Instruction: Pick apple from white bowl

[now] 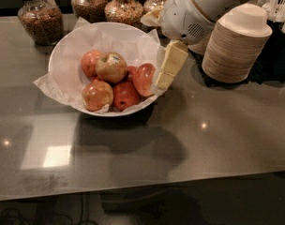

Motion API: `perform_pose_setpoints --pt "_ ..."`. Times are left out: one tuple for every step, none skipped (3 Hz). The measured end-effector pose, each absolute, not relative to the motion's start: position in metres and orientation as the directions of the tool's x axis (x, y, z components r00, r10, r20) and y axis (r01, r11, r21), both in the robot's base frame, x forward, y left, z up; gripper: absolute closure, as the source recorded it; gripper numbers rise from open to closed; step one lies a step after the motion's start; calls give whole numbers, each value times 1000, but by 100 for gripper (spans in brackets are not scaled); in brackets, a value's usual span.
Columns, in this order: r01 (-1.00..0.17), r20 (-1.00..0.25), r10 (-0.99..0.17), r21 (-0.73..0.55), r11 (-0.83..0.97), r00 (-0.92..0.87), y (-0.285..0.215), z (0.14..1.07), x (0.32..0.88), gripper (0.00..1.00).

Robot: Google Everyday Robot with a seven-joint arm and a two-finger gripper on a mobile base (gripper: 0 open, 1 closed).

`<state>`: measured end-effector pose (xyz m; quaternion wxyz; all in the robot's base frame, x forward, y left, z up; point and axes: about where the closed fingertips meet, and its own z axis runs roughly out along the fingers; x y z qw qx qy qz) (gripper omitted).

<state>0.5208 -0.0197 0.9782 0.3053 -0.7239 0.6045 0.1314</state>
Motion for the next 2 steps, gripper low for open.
perform_pose_setpoints --pt "-960 -640 -725 -257 -109 253 8 973 533 0" --pt "-966 -686 -684 -235 -112 246 22 967 543 18"
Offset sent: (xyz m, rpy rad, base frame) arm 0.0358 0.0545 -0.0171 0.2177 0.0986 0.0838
